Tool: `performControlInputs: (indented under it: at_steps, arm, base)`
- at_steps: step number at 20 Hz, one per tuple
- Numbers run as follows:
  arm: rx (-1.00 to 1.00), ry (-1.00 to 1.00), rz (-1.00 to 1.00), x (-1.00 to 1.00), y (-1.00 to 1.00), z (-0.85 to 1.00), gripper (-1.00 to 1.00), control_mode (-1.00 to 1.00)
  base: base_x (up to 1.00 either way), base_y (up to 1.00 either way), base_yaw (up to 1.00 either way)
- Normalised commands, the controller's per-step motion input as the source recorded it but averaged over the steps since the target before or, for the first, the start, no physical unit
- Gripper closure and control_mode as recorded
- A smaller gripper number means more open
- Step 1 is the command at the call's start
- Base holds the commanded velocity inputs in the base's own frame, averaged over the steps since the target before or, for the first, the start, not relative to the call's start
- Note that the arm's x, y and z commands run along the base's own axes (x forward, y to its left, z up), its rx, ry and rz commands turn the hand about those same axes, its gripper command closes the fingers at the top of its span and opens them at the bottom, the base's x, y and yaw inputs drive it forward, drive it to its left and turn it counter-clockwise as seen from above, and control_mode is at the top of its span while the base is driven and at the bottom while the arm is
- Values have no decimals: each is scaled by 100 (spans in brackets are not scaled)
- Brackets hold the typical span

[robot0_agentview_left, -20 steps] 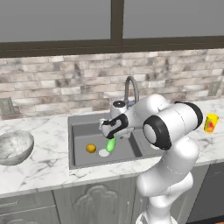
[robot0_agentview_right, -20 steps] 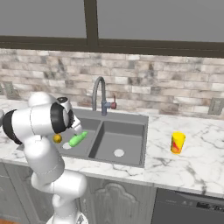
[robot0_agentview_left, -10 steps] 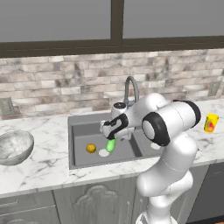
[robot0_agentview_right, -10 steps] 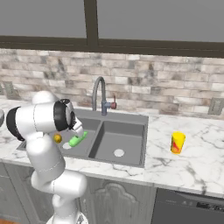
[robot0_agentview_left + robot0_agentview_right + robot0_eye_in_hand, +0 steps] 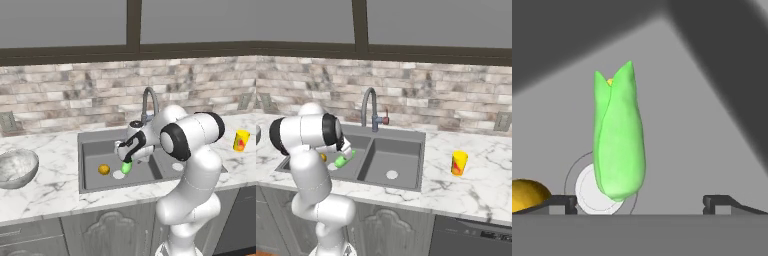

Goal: Remove the lemon and corn from the sink. Then move the bowl and cup from the counter to the sink for washing.

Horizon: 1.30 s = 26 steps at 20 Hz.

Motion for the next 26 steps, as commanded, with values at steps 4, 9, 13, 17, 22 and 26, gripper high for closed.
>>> performControlInputs:
  at_steps: [4,9,13,17,22,26]
  arm:
    - [0,0,0,14,2,-18,-100,-100]
    - [0,0,0,15,3,-16,-100,-100]
    - [0,0,0,15,5,-14,-100,-100]
    - [0,0,0,13,4,-16,-100,-100]
    - [0,1,0,10,2,-17,-100,-100]
    - [0,1,0,9,0,-16,-100,-100]
  base:
    - [0,0,0]
    - [0,0,0]
    - [0,0,0]
    - [0,0,0]
    - [0,0,0]
    - [0,0,0]
